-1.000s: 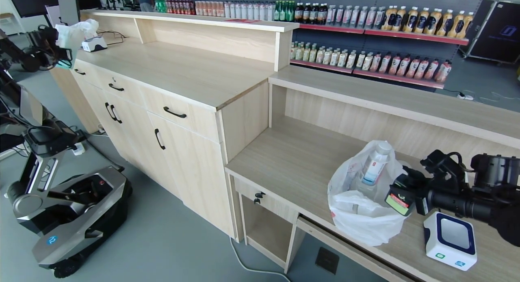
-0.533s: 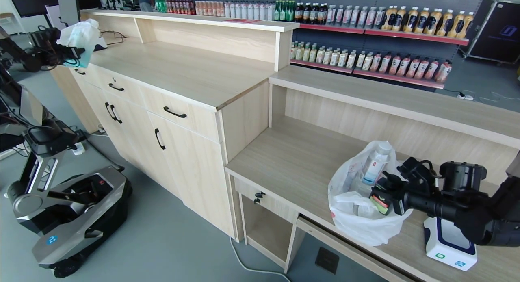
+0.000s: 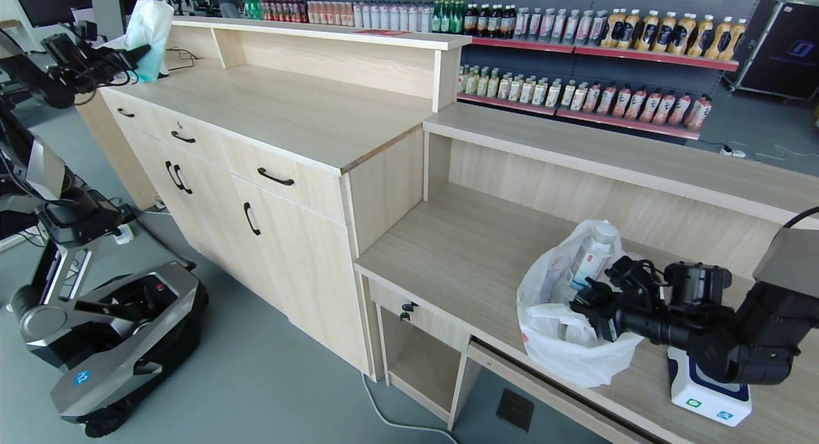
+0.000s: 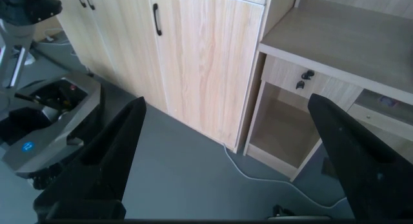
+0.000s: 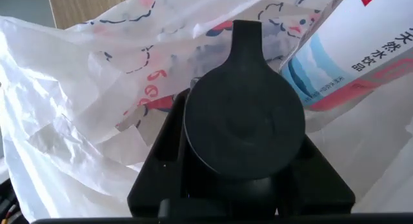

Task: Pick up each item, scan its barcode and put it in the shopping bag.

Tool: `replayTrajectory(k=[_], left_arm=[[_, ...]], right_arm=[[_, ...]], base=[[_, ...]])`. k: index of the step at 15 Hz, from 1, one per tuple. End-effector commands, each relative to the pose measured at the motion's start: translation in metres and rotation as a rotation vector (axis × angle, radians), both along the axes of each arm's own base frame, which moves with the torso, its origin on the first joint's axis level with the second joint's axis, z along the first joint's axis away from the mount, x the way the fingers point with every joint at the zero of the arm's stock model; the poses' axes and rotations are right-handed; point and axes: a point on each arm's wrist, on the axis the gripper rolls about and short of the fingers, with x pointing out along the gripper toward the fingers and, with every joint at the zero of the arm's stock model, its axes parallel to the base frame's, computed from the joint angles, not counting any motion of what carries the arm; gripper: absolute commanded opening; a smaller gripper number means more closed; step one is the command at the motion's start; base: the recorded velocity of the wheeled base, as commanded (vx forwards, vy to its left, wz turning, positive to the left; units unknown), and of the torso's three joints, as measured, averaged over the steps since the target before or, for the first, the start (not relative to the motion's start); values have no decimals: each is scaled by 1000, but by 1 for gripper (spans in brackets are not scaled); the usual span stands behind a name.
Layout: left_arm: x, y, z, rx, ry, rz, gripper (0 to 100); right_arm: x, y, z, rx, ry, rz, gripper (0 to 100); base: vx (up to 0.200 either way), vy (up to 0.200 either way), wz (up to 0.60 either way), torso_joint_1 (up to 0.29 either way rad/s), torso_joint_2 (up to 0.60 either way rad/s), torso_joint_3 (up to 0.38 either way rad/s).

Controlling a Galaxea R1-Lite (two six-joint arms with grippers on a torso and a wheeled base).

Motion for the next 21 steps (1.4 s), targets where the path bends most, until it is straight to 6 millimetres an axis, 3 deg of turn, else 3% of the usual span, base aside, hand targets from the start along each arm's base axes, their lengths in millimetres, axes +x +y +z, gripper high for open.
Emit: replayTrajectory(k=[1, 8, 9, 12, 15, 16, 18, 21], left_arm=[[0, 0, 0, 0, 0, 0, 100], [0, 0, 0, 0, 0, 0, 100], [0, 0, 0, 0, 1, 0, 100], [0, 0, 0, 0, 1, 0, 100], [0, 0, 0, 0, 0, -1, 100], [0, 0, 0, 0, 0, 0, 100], [0, 0, 0, 0, 1, 0, 100], [0, 0, 0, 0, 0, 0, 100]], right_arm=[[0, -1, -4, 1, 14, -1, 0], [-5, -1, -5, 2, 30, -4, 0], [-6, -1, -4, 3, 31, -4, 100], [-10, -1, 6, 4, 13, -6, 100], [-13, 1, 48, 37, -81, -20, 100], [-24, 2, 81, 54, -147, -31, 100], [-54, -7, 124, 45, -205, -72, 100], [-114, -27, 172, 22, -259, -181, 100]], base=[[0, 0, 0, 0, 0, 0], [0, 0, 0, 0, 0, 0], [0, 0, 0, 0, 0, 0], [0, 0, 0, 0, 0, 0], [0, 0, 0, 0, 0, 0], [0, 0, 0, 0, 0, 0], [0, 0, 0, 0, 0, 0], [0, 0, 0, 0, 0, 0]])
